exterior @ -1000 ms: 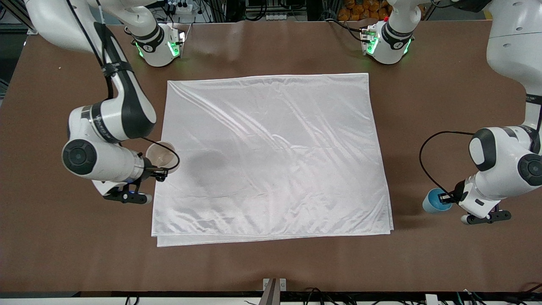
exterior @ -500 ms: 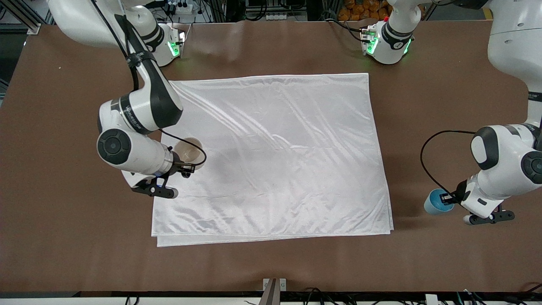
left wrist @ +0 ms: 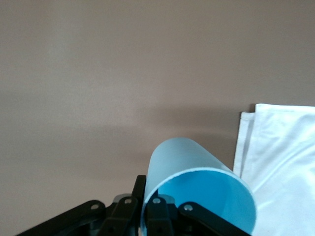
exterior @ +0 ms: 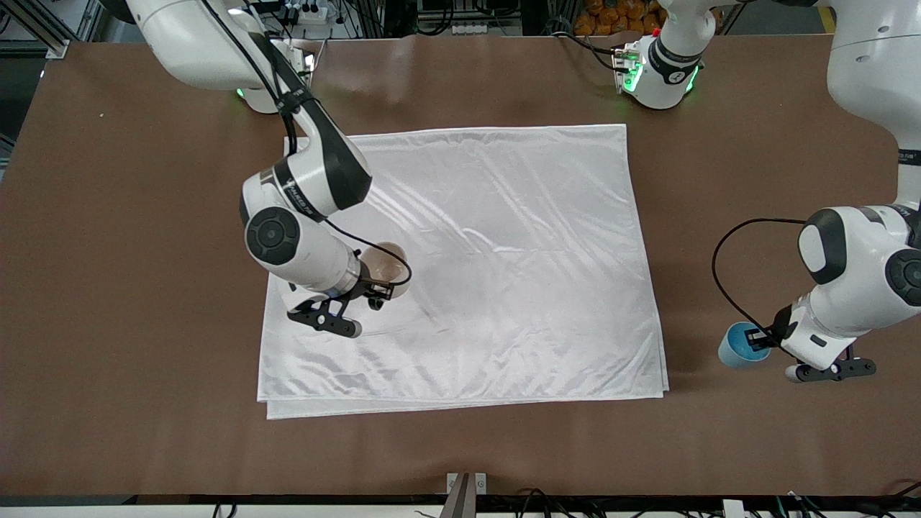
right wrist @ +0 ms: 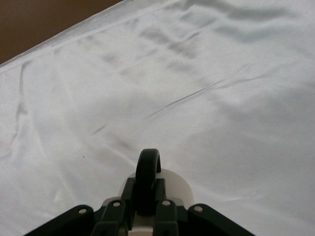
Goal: Place blue cup into white mug on cloth
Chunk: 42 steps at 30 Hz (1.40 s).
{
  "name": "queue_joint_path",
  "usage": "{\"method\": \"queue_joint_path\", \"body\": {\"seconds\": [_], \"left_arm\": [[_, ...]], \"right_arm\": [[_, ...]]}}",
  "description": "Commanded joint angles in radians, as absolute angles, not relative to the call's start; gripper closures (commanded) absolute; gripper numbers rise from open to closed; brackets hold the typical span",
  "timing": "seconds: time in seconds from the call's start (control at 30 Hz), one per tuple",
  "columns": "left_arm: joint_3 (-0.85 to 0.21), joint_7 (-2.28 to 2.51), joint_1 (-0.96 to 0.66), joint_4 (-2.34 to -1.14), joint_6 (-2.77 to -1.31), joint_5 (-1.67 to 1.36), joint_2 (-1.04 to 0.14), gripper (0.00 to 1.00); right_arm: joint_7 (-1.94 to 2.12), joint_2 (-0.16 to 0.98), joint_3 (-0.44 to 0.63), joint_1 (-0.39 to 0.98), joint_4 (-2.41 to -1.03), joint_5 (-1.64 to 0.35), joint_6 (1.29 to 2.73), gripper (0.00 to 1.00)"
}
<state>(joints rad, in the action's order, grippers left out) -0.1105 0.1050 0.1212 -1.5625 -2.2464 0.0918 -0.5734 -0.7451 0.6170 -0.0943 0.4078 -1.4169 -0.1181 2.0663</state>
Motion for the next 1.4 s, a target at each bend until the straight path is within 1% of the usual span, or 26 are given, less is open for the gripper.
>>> {"method": "queue_joint_path", "body": {"seconds": [0.0,0.23,0.67,0.9,1.3,1.33,1.37], "left_arm": [[-0.114,0.127,0.117,-1.575,-2.244,0.117,-0.526,1.00],[-0.135,0.127,0.117,-1.575,-2.226,0.117,-0.477,1.00],[-0.140,0.112,0.133,-1.575,-2.177,0.115,-0.414,1.00],[-0.135,0.110,0.138,-1.574,-2.151,0.117,-0.396,1.00],[-0.138,0.126,0.118,-1.571,-2.151,0.110,-0.407,1.00],[-0.140,0.126,0.120,-1.569,-2.151,0.109,-0.407,1.00],[-0.140,0.126,0.118,-1.568,-2.151,0.106,-0.405,1.00]], "right_arm": [[-0.796,0.669,-0.087,0.442,-1.370,-0.143,2.103,1.00],[-0.828,0.692,-0.087,0.474,-1.370,-0.143,2.118,1.00],[-0.922,0.735,-0.087,0.531,-1.370,-0.143,2.158,1.00],[-0.937,0.758,-0.087,0.545,-1.370,-0.143,2.187,1.00],[-0.960,0.792,-0.086,0.555,-1.370,-0.141,2.227,1.00],[-0.960,0.792,-0.086,0.555,-1.370,-0.143,2.227,0.98],[-0.960,0.792,-0.086,0.555,-1.370,-0.143,2.226,0.91]]}}
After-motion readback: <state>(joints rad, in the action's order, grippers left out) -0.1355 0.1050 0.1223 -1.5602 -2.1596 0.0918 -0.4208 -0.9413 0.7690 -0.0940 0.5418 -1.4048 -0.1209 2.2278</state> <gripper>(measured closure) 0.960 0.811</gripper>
